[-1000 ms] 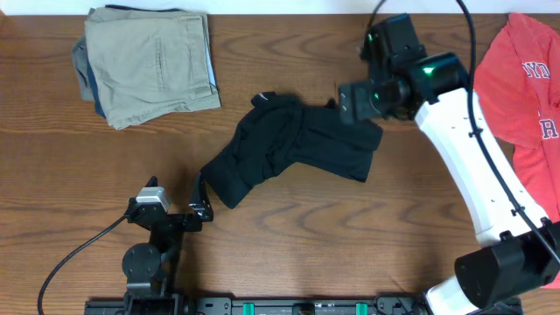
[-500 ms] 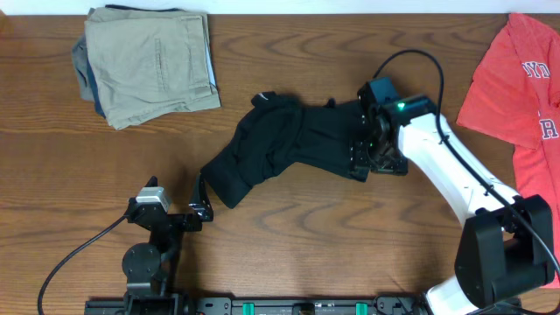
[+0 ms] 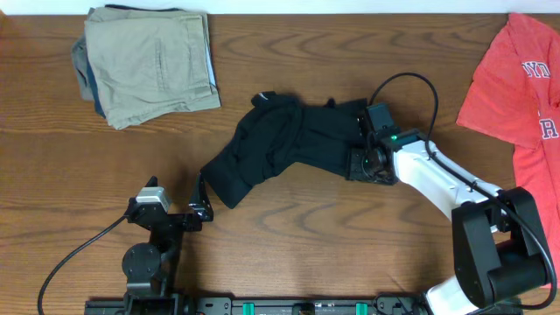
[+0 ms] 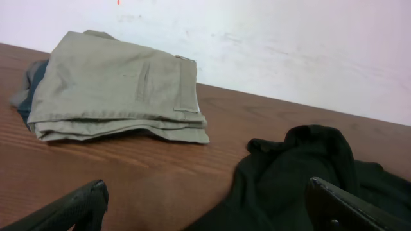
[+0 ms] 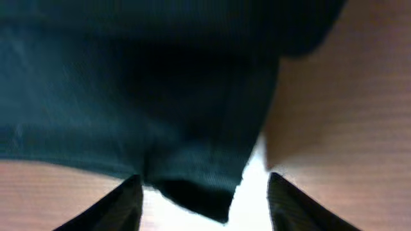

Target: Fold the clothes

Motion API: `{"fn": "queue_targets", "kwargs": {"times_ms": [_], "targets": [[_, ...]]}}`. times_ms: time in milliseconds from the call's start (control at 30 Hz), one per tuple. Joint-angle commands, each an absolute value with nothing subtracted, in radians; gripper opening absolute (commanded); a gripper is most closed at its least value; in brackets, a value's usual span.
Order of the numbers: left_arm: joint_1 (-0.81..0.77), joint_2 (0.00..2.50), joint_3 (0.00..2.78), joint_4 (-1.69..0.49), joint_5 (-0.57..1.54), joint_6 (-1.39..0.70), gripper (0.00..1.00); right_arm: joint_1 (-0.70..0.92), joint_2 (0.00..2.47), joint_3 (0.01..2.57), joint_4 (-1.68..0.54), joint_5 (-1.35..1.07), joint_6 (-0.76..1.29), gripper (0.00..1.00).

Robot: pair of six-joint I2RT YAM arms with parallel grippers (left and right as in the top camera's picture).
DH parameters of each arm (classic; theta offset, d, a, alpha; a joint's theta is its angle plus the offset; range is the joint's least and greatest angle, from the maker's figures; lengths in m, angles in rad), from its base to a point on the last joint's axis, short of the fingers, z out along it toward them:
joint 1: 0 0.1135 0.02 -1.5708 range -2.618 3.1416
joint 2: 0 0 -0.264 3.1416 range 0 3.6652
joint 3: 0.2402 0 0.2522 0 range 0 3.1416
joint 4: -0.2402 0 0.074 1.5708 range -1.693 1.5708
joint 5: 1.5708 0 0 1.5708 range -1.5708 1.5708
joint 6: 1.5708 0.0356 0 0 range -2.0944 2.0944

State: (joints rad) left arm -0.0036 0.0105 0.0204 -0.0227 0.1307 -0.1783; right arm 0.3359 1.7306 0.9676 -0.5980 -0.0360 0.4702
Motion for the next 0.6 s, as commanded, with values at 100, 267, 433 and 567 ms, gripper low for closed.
{"fn": "queue_targets", "kwargs": {"times_ms": [100,267,433,567], "targets": [[0.000,0.004,0.004,-0.057,0.145,-0.165,0.98,0.331,1.739,0.952,-0.577,0.010,0.509,0.57],[0.000,0.004,0.004,-0.057,0.145,-0.165,0.98,0.331,1.761,0.952,-0.596,0.009,0.528,0.51],[0.000,0.004,0.004,-0.057,0.145,-0.165,0.98,0.331,1.761,0.952,-0.629,-0.010,0.531,0.47],[0.000,0.004,0.004,-0.057,0.145,-0.165,0.98,0.331,1.761,0.952,-0.644,-0.013,0.531,0.42]]}}
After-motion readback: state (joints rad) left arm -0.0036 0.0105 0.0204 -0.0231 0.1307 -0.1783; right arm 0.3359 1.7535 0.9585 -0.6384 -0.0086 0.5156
